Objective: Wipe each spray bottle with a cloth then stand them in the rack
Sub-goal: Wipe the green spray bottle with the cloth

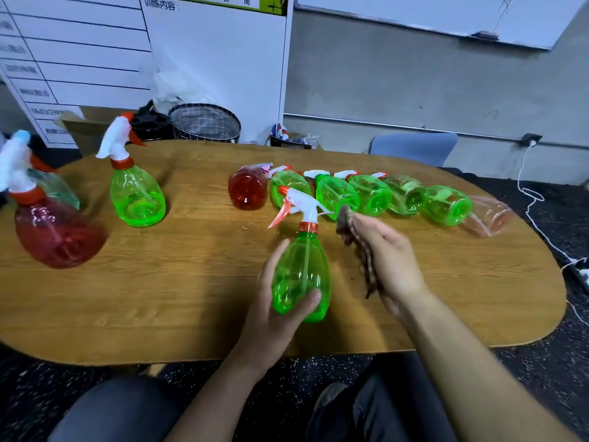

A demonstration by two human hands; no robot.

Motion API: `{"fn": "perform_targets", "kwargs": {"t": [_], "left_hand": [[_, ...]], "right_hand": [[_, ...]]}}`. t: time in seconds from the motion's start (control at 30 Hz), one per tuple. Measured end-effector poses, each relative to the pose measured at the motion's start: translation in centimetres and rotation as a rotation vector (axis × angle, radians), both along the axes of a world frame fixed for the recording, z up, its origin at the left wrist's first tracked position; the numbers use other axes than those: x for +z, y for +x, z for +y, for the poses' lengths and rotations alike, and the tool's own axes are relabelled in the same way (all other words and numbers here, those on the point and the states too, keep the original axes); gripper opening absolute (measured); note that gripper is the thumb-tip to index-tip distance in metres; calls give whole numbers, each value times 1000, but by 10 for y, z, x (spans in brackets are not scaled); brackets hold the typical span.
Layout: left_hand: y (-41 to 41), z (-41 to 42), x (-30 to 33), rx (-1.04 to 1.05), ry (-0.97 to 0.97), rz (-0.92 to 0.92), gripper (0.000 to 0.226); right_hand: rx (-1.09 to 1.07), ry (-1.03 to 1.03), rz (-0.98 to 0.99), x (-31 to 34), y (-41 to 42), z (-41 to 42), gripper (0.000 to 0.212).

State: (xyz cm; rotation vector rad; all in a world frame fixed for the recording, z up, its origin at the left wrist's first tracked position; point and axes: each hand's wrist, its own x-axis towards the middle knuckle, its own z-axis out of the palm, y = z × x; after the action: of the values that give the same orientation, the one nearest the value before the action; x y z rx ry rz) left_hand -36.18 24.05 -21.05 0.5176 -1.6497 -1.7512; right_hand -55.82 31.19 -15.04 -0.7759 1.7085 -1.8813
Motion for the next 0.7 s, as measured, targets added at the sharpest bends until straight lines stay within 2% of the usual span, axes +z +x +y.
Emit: {"fn": "perform_targets", "kwargs": {"t": [0.03, 0.1, 0.2, 0.33, 0.4, 0.5, 0.6, 0.7], "left_hand": [[-1, 0, 1, 10, 7, 9, 88], [-4, -1, 2, 44, 19, 31, 87], [-11, -7, -4, 118, 50, 51, 79], [-15, -11, -4, 111, 225, 138, 61], [-15, -9, 2, 108, 288, 175, 55], [-14, -8, 4, 118, 315, 166, 51], [-14, -7, 7, 128, 300, 129, 56], [-16, -5, 7, 134, 290, 102, 50]], "right_hand": [[-20, -45, -183, -13, 12, 6, 26], [-32, -88, -410, -34, 36, 13, 28], [-28, -173, -515, -48, 53, 9, 26], [-29, -224, -442, -51, 58, 5, 29], [-3, -218, -353, -51, 59, 9, 23], [42, -201, -254, -57, 57, 11, 24], [45, -219, -288, -58, 57, 7, 31], [11, -258, -296, -57, 58, 5, 33]]}}
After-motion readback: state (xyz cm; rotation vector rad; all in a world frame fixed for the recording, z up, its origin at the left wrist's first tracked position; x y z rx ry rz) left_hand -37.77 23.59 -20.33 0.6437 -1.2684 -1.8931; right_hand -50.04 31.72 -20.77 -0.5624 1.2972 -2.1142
